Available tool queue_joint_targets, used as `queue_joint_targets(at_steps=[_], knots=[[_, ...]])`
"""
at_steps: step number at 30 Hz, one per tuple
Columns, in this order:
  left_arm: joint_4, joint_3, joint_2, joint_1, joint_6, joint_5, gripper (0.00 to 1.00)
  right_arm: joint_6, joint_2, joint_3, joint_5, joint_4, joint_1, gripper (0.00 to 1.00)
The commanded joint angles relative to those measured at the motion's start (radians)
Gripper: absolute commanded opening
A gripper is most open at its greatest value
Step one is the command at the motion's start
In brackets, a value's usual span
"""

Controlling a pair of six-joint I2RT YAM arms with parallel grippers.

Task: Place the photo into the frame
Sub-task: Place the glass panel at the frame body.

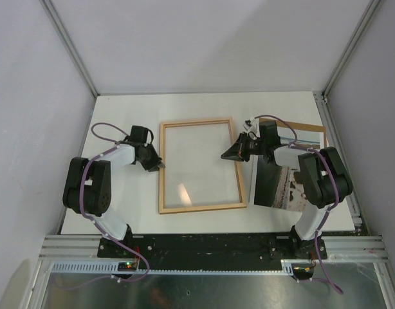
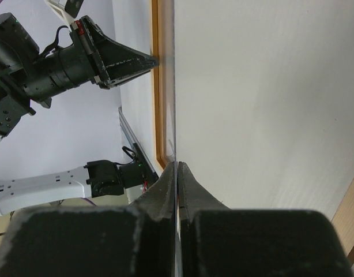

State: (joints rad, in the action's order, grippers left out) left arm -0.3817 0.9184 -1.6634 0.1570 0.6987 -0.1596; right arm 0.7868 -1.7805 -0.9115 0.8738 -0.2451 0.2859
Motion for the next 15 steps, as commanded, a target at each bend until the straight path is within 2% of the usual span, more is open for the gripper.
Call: queue_joint_targets(at_steps=[1,15], knots=[[0.033,-0.003,-0.054,0.006,0.049,0.041,0.00,-0.005,-0.006,-0.028,0.078,0.010,0.025,0.00],[0.034,-0.014,-0.049,0.006,0.048,0.042,0.00,-0.038,-0.014,-0.032,0.054,0.073,0.000,0.00]])
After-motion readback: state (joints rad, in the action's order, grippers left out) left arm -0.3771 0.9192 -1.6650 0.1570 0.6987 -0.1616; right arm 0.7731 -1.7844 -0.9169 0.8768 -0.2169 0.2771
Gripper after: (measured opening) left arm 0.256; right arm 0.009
